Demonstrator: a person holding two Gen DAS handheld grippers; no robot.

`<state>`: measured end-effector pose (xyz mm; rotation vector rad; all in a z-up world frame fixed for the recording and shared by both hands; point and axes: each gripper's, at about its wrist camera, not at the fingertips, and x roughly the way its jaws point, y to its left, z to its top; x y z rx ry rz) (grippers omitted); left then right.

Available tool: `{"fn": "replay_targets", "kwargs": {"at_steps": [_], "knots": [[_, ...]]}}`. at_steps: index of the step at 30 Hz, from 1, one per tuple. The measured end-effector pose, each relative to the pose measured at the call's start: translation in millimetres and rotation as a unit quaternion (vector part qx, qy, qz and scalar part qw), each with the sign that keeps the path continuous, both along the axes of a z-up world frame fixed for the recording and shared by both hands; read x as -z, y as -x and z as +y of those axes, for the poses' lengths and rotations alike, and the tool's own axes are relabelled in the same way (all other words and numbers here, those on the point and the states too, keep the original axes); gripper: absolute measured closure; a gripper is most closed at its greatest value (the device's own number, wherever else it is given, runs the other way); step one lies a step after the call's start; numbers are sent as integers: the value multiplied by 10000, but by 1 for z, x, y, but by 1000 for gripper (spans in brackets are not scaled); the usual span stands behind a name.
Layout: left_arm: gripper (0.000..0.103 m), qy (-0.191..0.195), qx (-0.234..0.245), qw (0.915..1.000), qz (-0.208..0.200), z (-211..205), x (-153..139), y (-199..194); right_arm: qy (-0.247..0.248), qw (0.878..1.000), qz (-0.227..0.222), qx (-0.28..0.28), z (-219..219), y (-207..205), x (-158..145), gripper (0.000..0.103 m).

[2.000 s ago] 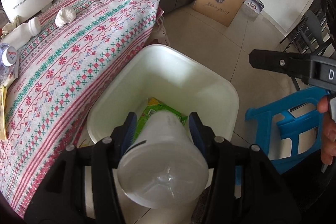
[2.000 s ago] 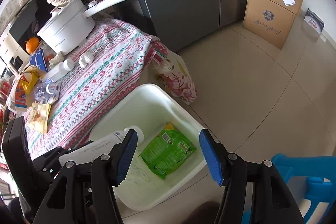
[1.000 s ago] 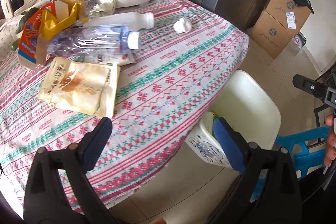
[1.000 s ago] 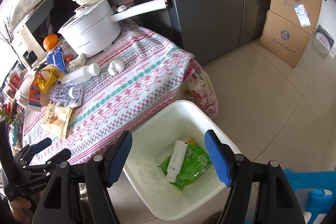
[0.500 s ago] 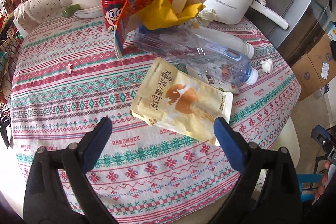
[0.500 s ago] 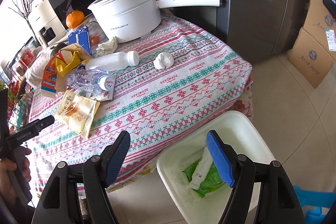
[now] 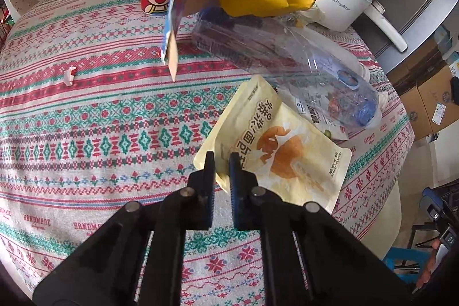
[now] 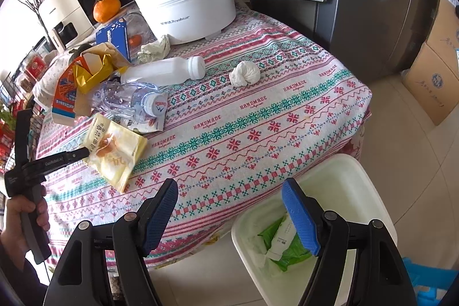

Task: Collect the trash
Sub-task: 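Grasp the yellow bread bag on the table with the left tool, then grasp the clear plastic water bottle with the right tool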

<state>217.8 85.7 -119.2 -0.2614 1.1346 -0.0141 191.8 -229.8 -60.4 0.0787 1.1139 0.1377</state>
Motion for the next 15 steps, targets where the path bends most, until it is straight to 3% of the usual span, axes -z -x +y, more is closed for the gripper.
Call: {"fn": "replay_targets", "kwargs": {"at_steps": [7, 15], "knots": [[101, -199, 232, 9979, -569, -9, -50, 26, 149, 9996, 17, -256, 16, -3, 5, 27], [101, -302, 127, 9925, -1181, 28, -102, 66, 223, 9948, -59, -992, 60, -31, 3, 27]]}}
